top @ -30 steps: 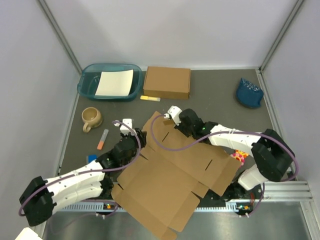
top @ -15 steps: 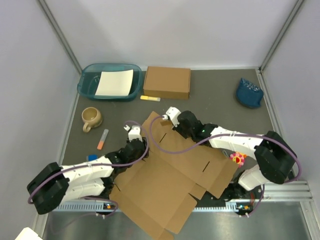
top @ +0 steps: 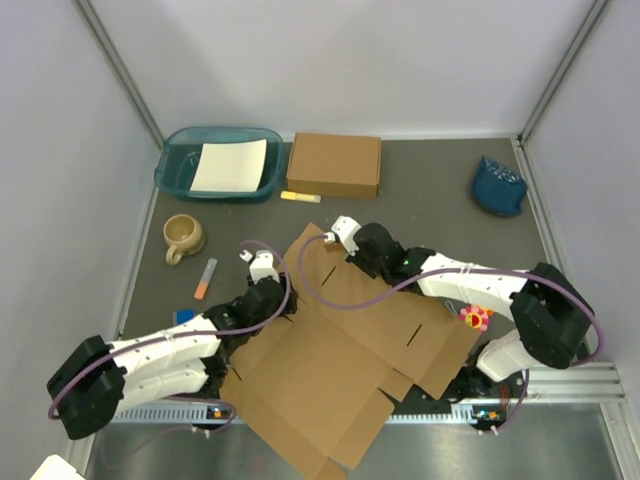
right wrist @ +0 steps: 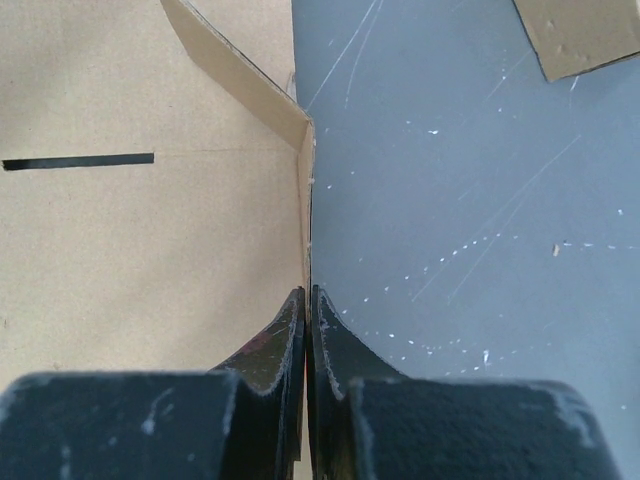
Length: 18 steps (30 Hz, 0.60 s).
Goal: Fold the paper box
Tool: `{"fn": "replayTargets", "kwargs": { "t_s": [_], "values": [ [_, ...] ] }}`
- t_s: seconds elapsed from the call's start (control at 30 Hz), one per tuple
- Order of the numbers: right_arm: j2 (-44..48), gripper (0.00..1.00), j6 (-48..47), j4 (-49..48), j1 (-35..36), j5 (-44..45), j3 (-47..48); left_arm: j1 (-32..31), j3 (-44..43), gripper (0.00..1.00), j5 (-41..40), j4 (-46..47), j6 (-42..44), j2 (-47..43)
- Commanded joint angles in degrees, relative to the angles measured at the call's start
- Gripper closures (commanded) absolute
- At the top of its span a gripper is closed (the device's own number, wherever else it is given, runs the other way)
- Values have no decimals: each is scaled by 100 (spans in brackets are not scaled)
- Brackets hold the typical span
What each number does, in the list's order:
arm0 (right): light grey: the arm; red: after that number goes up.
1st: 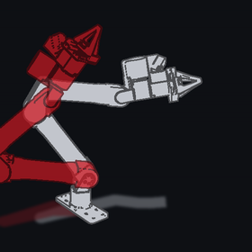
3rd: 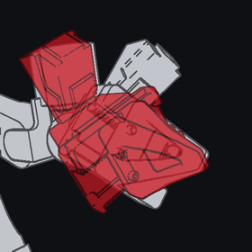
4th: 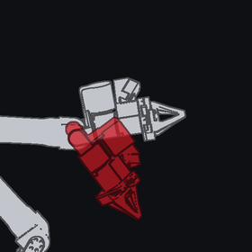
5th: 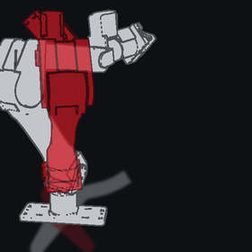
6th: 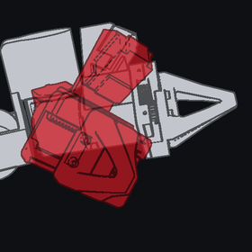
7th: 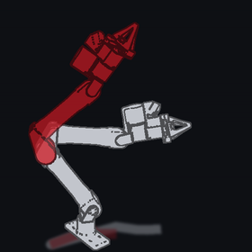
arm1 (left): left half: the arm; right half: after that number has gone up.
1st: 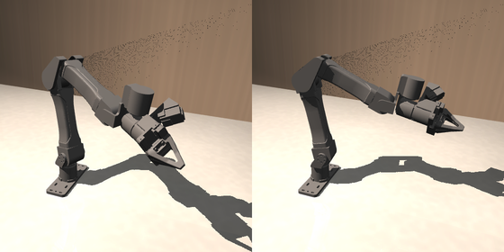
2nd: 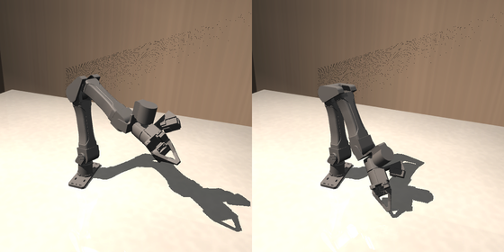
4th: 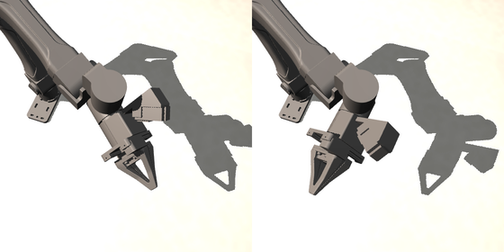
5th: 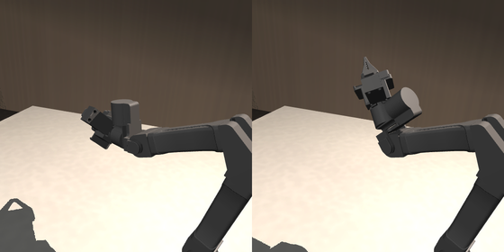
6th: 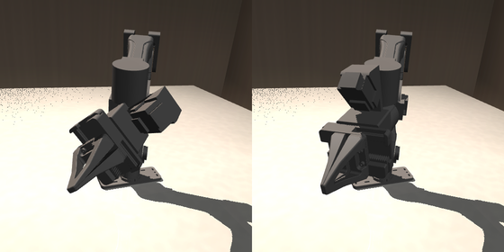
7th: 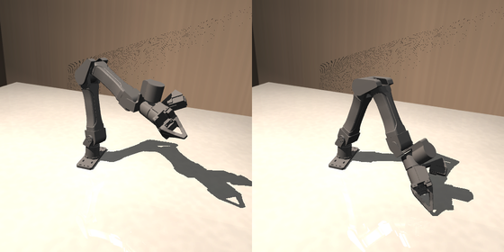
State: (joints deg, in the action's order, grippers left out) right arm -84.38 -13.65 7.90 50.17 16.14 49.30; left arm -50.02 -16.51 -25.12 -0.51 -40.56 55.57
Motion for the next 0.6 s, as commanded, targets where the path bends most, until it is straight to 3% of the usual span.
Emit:
{"fn": "replayTargets", "kwargs": {
  "t_s": [0.0, 0.33, 0.57],
  "values": [
    [308, 100, -435, 220, 72, 302, 483, 45, -142, 42, -247, -133, 21, -205],
    [220, 100, -577, 475, 72, 12, 704, 220, -335, 41, 130, 332, 285, 525],
    [246, 100, -700, 528, 72, -155, 783, 572, -203, 43, 868, 789, 381, 683]
  ]
}}
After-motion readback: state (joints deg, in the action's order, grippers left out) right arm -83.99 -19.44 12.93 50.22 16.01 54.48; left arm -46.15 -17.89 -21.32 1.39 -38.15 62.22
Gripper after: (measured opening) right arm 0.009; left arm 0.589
